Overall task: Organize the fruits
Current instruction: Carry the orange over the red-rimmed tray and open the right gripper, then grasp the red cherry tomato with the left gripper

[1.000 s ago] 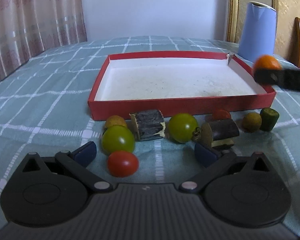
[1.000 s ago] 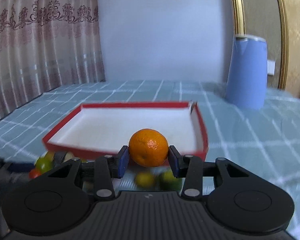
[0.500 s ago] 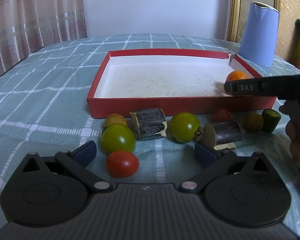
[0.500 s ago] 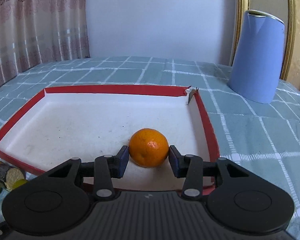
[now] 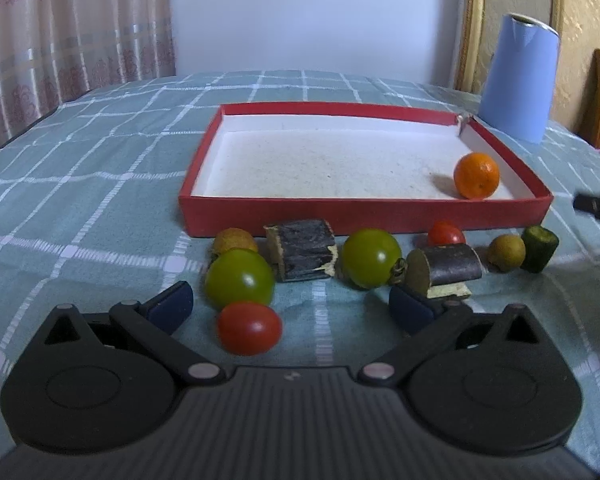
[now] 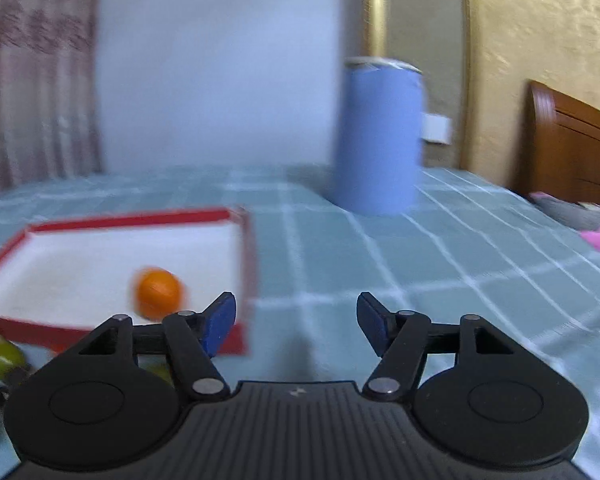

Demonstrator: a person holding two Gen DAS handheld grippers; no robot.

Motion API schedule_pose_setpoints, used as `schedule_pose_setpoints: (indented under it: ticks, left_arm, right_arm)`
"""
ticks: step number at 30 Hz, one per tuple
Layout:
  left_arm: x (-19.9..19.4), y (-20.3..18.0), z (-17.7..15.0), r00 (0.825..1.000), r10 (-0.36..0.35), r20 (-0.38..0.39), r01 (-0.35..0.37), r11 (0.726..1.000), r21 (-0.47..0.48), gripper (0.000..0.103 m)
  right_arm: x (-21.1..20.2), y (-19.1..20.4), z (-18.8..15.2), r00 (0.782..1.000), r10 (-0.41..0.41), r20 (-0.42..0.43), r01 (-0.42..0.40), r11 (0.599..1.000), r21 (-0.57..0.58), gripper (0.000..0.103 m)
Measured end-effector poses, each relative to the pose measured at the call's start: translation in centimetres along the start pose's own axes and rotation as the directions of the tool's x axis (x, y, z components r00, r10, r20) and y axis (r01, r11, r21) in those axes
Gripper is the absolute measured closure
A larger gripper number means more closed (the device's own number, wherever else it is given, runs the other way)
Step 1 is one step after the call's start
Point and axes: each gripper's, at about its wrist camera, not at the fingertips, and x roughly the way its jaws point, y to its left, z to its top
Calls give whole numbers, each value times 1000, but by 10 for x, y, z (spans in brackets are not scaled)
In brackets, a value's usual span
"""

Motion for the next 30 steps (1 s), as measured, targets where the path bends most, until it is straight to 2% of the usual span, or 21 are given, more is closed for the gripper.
schedule_pose_setpoints:
  ticks: [4,8,11,14,18,20,22,26,29,30]
  left_arm:
    - [-9,5,-3,1000,-5,22,5,1000,-11,0]
    - [-14,6,-5,997,58,56,-59,998,23,0]
    - [-12,12,0,994,96,57,-97,995,10,0]
    - [-9,21,2,996,84,12,-83,996,-15,0]
    - [-19,26,-4,998,61,9,-61,998,-21,0]
    - [-24,26,-9,998,57,11,-57,998,-19,4]
    - [-27,23,-12,998,59,21,-59,998,-3,13]
    - [-31,17,-15,996,60,63,-63,997,33,23]
    - [-30,13,-17,997,40,70,-44,998,45,42]
    - [-30,13,-17,996,41,77,-45,998,45,58]
  right_arm:
    - [11,-13,-10,998,-30,-62,32,999,33,36]
    - [17,-24,-12,995,-4,-98,12,996,86,36]
    - [22,-26,-13,993,12,-117,-1,995,100,36]
    - [22,-26,-16,991,26,-133,-13,995,100,28]
    - [24,-24,-17,989,23,-144,-10,996,89,26]
    - [25,-24,-17,989,24,-148,-11,996,88,26]
    - [25,-23,-17,988,22,-151,-10,997,81,25]
    - [26,-21,-17,987,23,-158,-11,997,72,22]
    - [27,-19,-17,986,18,-163,-8,998,59,21]
    - [28,-18,-17,986,16,-165,-7,998,56,21]
